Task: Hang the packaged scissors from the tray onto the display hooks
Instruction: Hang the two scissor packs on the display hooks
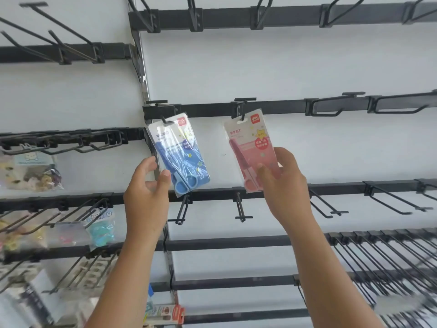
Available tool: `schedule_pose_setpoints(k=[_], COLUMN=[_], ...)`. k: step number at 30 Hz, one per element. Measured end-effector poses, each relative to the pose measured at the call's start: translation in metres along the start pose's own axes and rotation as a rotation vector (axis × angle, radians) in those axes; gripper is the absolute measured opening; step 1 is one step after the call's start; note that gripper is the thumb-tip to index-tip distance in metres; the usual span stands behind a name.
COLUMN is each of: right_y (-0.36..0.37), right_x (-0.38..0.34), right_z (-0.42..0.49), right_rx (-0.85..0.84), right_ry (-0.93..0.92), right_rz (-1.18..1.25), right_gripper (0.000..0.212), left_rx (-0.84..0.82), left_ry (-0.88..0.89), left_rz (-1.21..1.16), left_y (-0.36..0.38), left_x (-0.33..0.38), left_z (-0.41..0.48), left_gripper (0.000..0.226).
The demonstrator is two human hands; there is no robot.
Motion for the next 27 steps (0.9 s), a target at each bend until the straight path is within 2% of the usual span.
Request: schedule_pose_setpoints(k=[5, 10, 15, 21, 27], right_y=[-0.012, -0.006, 0.016, 0.052, 0.095], right_x=[-0.008, -0.019, -0.008, 0.018, 0.057], right_z=[-0.025, -0.058, -0.090, -0.137, -0.184], right_rx=[-0.044, -0.081, -0.211, -0.366, -0.461], right_ry=[-0.025, -0.171, -0.172, -0.124, -0.045], right_rz=[-0.311, -0.536, -0.632, -0.711, -0.741], right_gripper=[0.055, 0.045, 0.045, 0.047, 0.047], left_rx=[0.020, 0.054, 0.055, -0.072, -0.225], left_ry=[0.037, 0.217, 0.332, 0.309, 0.266], left_rz=[0.179, 0.426, 0.675, 0.877, 0.931], left_y=[-0.014, -0.023, -0.024, -0.014, -0.018], left_x=[0.011, 0.033, 0.037, 0.001, -0.071], left_z=[-0.025, -0.063, -0.103, -0.141, -0.163], left_gripper=[0.037, 0.030, 0.028, 0.030, 0.030])
Point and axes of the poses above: each hand's wrist, its own z-axis towards the middle knuckle, its own y-axis out of the palm, x = y × z, the point moved 10 cm from there along z, towards the middle knuckle, and after that the axes turned 10 degrees about z, right-handed, at the moved point
